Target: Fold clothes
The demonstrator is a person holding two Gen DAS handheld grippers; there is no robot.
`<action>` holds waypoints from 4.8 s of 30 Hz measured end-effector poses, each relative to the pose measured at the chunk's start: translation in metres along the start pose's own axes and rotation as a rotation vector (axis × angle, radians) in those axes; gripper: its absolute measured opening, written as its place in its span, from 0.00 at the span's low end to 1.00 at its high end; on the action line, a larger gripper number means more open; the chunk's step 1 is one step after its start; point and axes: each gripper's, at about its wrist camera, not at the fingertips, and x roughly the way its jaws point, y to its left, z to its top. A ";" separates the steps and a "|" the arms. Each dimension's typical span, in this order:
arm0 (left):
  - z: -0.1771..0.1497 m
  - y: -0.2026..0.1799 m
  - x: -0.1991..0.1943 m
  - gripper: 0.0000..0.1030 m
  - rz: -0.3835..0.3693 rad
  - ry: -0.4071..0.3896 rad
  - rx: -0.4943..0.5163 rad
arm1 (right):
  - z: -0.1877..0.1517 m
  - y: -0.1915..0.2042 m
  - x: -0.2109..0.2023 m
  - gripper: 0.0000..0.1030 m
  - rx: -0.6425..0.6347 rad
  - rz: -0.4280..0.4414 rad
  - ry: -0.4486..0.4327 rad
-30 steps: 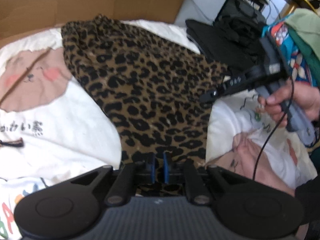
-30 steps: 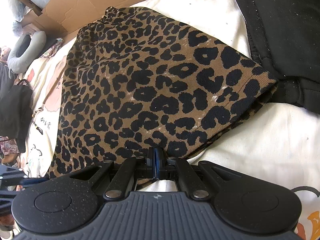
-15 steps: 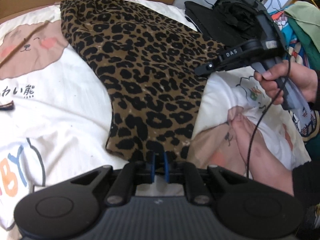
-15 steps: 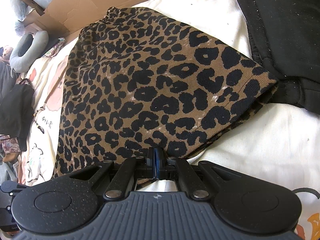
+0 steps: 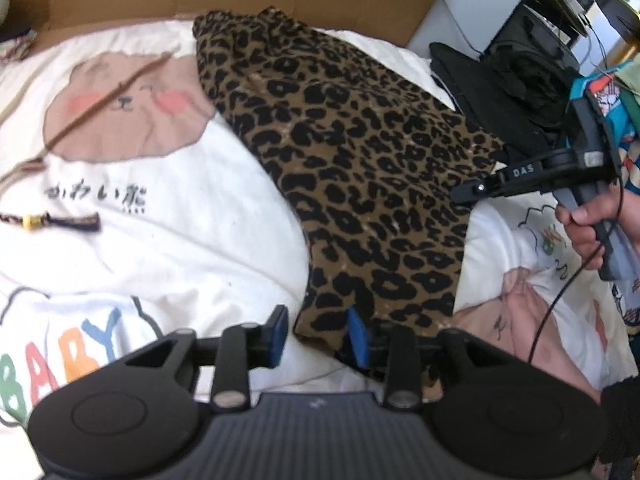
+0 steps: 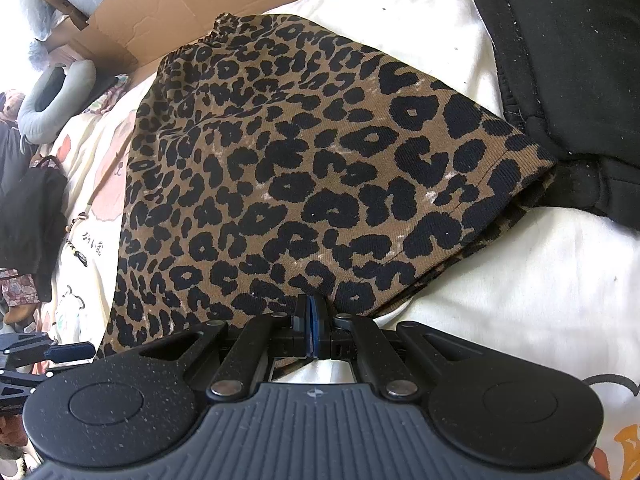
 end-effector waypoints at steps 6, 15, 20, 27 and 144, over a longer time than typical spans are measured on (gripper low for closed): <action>-0.002 0.015 0.016 0.43 -0.050 0.040 -0.135 | 0.000 0.000 0.000 0.04 -0.003 0.002 0.000; -0.012 0.054 0.014 0.38 -0.219 0.030 -0.472 | 0.000 -0.002 0.000 0.04 -0.005 0.012 -0.002; -0.017 0.071 0.014 0.38 -0.325 0.006 -0.643 | -0.001 -0.002 0.000 0.04 -0.005 0.011 -0.002; -0.011 0.072 0.029 0.38 -0.349 0.003 -0.638 | -0.001 -0.001 0.000 0.04 -0.009 0.008 -0.001; -0.027 0.049 -0.029 0.04 0.001 0.159 -0.596 | -0.040 -0.032 -0.061 0.14 0.151 0.111 -0.031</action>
